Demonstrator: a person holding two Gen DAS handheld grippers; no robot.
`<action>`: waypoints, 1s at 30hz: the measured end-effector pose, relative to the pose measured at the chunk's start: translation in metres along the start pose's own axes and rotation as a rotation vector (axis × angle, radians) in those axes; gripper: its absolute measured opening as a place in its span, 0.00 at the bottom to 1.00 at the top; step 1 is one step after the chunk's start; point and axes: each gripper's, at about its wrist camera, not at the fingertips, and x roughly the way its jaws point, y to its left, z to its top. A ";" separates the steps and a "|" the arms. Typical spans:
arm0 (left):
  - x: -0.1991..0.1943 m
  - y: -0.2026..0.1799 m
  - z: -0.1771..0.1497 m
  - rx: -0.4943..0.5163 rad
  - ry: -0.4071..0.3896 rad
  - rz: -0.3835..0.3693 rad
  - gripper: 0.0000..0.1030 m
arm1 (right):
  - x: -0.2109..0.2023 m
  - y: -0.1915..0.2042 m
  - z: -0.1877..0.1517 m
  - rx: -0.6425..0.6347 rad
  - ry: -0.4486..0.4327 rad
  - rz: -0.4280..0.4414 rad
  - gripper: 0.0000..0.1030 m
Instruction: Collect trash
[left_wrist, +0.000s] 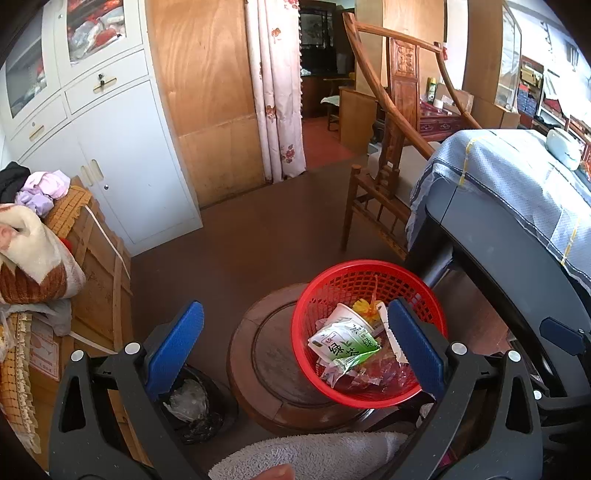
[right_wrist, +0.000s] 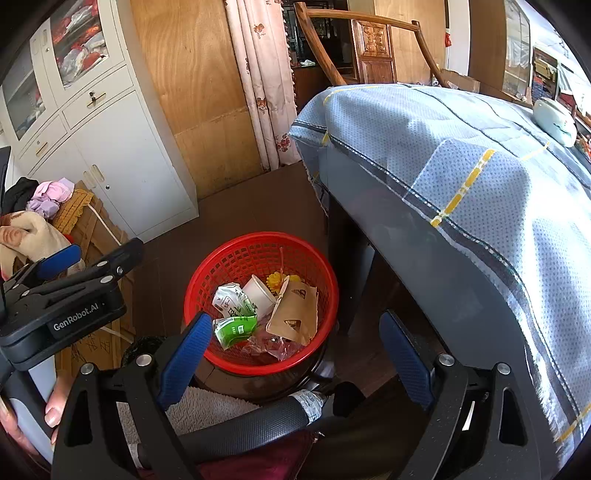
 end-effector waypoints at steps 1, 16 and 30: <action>0.000 0.000 0.000 0.000 -0.001 0.000 0.93 | 0.000 0.000 0.000 0.000 0.000 0.000 0.88; -0.003 -0.004 0.001 0.008 -0.008 -0.011 0.93 | 0.000 -0.001 -0.001 -0.001 -0.002 0.000 0.88; -0.007 -0.004 0.001 0.018 -0.034 -0.013 0.93 | -0.002 -0.001 -0.001 0.003 -0.005 0.000 0.88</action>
